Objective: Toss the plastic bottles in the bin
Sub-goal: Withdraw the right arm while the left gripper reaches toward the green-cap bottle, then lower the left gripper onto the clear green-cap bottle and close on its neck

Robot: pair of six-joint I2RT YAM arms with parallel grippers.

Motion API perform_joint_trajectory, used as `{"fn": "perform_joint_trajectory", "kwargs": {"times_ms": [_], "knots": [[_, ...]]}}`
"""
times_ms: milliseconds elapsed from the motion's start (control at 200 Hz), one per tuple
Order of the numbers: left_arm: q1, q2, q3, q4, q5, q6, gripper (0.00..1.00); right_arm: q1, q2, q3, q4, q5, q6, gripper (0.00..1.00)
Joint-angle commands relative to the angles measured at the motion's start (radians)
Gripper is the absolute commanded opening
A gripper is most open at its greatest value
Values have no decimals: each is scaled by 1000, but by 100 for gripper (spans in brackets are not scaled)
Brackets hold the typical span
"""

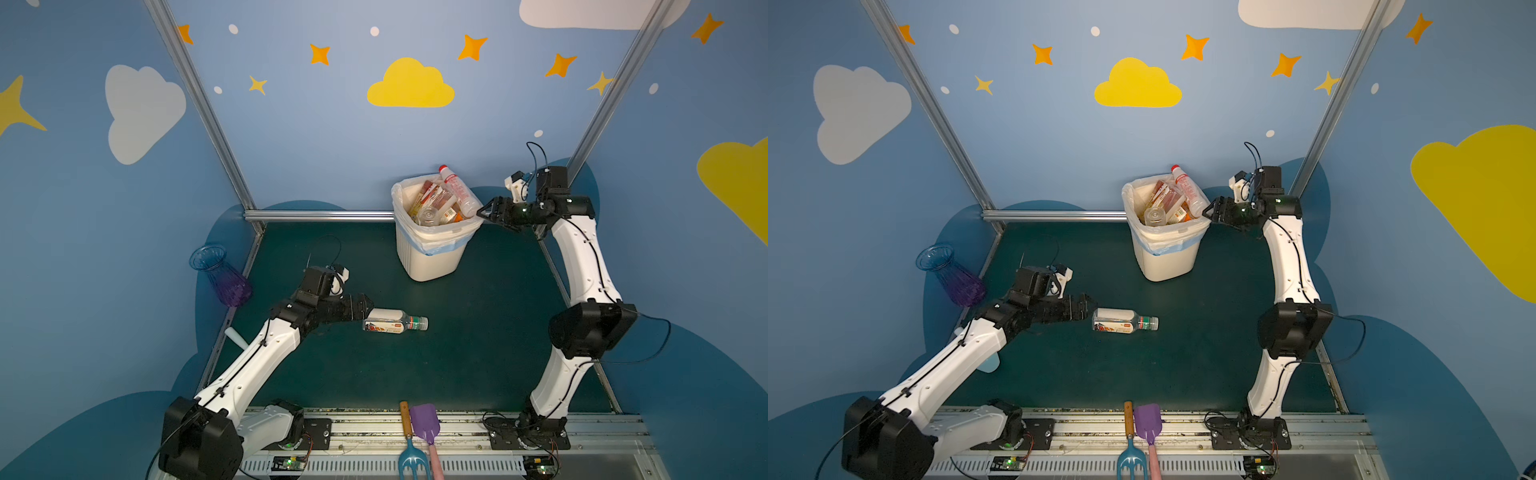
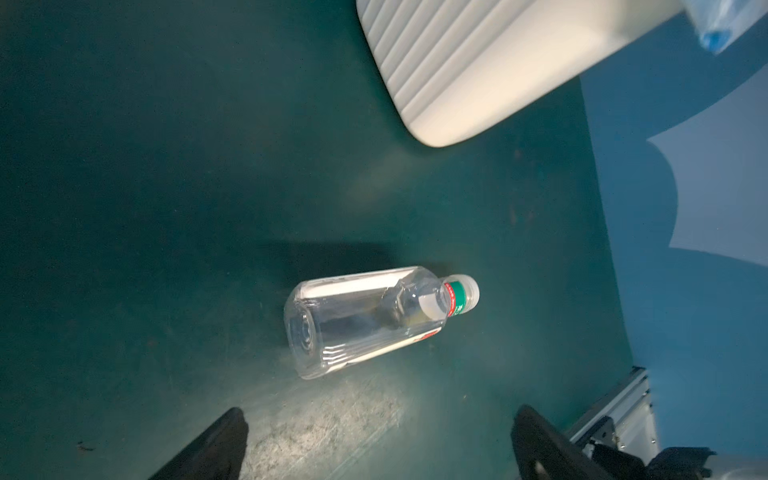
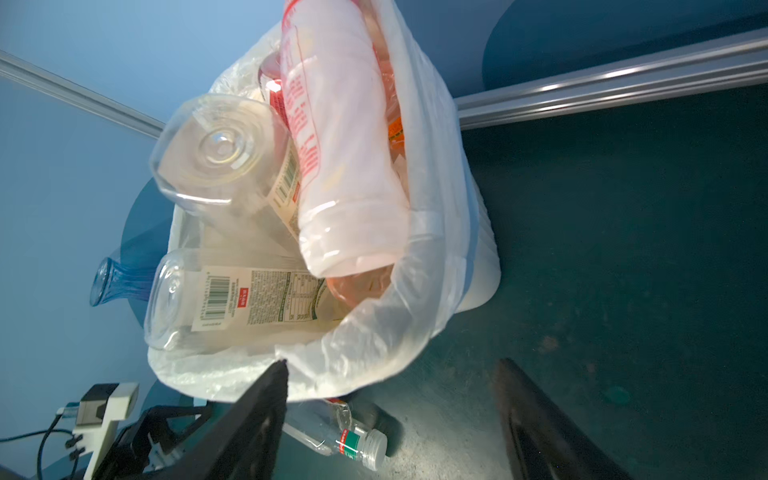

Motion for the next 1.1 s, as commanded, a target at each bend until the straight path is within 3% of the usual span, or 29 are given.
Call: {"fn": "perform_joint_trajectory", "kwargs": {"times_ms": [0,210,491,741,926,1091], "knots": [[-59,-21,-8,-16,-124,76,100,-4,-152,-81,80,110,-14,79],[-212,53,10,-6,-268,238,100,14,-537,-512,250,114,34,79],[-335,292,197,-50,-301,448,100,104,-914,-917,250,129,84,78],[-413,508,398,-199,-260,554,99,110,-1079,-1042,193,132,95,78],[-497,707,584,-370,-362,606,93,110,-1122,-1073,173,132,92,78],[-526,808,629,-378,-435,637,93,109,-1143,-1069,153,138,73,78]]}}
